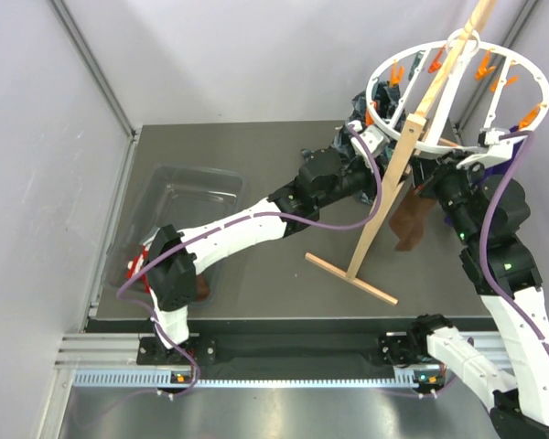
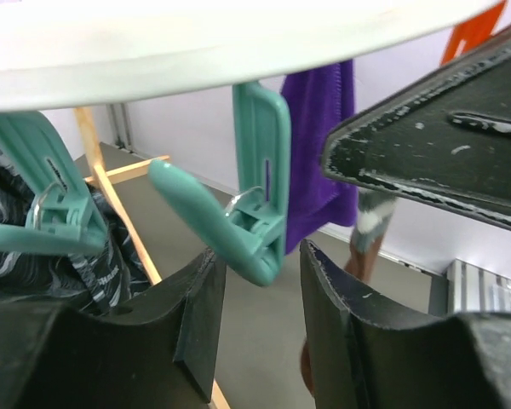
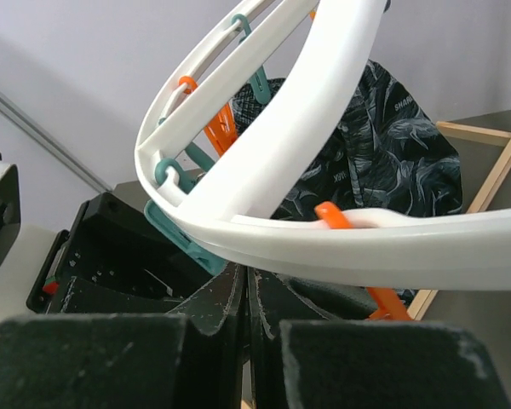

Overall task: Clip the socks to the hanger
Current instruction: Open the clamp at the hanger.

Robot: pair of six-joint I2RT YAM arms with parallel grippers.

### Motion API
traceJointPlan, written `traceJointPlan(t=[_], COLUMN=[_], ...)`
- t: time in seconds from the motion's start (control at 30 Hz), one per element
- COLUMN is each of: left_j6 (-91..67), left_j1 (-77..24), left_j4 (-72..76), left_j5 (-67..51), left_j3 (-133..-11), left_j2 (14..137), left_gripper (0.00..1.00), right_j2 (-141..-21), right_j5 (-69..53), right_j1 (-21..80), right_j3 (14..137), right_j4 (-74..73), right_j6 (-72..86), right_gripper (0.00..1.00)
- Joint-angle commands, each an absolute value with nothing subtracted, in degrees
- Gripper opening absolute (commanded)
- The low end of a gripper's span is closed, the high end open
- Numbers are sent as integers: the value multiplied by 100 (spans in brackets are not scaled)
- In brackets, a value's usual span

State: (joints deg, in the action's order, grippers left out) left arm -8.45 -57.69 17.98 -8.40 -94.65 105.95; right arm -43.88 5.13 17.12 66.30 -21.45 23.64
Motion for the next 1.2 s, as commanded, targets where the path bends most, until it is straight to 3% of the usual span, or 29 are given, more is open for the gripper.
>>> traceJointPlan(t=[0.0,0.37,0.63,1.03,1.17], left_j6=[-774,-527,-571,-615,-527], left_j1=[-5783,-5687,-5660,-5695,-5695], left_j4=[2031,1942,2689,3287,3102], left_j5=[-563,-351,-553,-1424,-1292], left_j3=[-9554,-9510,-9211,-9237,-9413], left_j2=[10319,10204,10221,10310,10389], left_gripper=[45,50,57,57,50], right_j2=[-4281,-4078,-3999,-3902,-3858], right_j5=[606,1397,1397,1275,1169], right_j1=[1749,1749,1749,1749,1749], right_j3=[6750,6838,6829,6803,6820], right_j4=[-2048,-2373,-2487,-2505,-2549], right_j6=[2364,2048,1969,1969,2013], right_gripper=[0,0,0,0,0])
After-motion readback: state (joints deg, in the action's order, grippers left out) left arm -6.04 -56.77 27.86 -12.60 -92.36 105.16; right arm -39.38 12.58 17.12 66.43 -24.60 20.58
